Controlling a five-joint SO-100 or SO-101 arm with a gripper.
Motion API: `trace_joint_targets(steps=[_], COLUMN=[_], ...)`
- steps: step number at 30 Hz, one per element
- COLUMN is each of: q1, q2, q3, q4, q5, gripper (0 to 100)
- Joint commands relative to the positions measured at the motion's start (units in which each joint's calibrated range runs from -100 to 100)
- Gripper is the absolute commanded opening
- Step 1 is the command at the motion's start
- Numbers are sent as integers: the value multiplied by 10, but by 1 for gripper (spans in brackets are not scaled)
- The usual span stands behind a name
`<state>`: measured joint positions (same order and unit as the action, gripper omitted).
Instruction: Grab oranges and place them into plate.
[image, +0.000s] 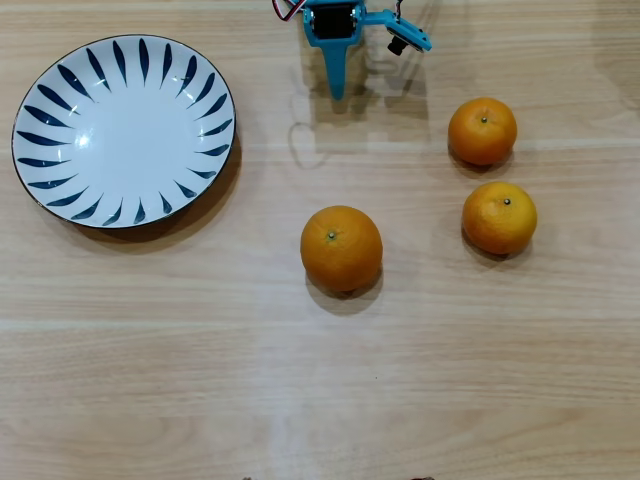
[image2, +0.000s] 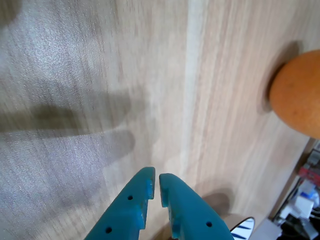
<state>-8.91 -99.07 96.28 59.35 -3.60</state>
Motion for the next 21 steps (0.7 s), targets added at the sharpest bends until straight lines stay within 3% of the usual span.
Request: trace_joint_targets(steps=[1,15,21], q1=[1,3,-21], q2=[-5,-1,206], q3=[4,-5,-245], q4=[-2,2,6], q5=[-3,-2,-3], gripper=[2,2,2])
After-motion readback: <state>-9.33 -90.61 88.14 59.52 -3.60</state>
